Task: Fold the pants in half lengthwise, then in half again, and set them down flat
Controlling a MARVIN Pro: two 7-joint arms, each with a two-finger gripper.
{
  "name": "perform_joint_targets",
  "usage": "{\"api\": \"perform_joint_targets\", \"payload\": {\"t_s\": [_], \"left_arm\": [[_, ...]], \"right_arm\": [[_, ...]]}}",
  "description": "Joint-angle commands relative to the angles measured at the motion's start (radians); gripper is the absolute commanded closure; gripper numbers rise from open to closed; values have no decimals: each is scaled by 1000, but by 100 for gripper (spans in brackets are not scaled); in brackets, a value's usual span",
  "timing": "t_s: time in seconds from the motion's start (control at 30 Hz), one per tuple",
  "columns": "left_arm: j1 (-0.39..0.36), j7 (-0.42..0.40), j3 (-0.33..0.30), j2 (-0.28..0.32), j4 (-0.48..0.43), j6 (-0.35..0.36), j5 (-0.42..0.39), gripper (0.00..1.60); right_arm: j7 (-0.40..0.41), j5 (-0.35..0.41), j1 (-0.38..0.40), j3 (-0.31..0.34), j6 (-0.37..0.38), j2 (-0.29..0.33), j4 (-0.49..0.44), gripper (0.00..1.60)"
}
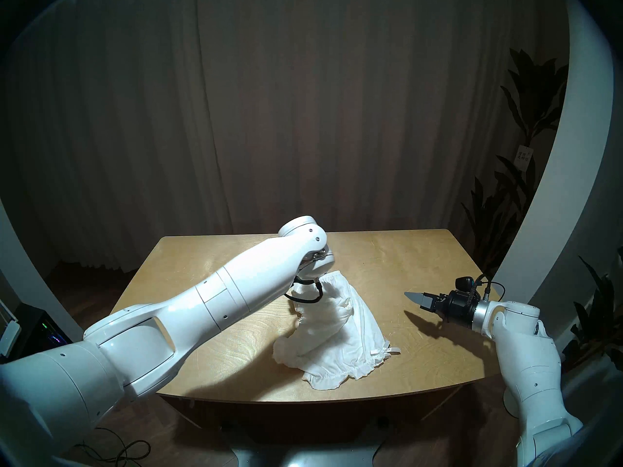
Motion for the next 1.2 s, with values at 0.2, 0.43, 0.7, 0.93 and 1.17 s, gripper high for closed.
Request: {"api": "perform_joint_targets", "payload": {"t_s": [0.2,0.43,0.7,0.93,1.17], "left_arm": [[51,65,-89,175,-191,-15,-47,0],[116,82,-125,240,-292,-18,-116,9],[203,72,-145,318,-406,-5,-193,10],[272,36,-176,411,-513,22,-254,5],[340,-70,-226,491,-613,62,-320,5]], "right_arm": [[-33,-3,102,-48,-3,-31,-37,0],[-81,-5,150,-67,-9,-53,-42,0],[-129,-6,191,-81,-11,-70,-34,0],[-172,-9,217,-89,-11,-86,-24,0],[-220,-13,241,-96,-11,-106,-12,0]]}}
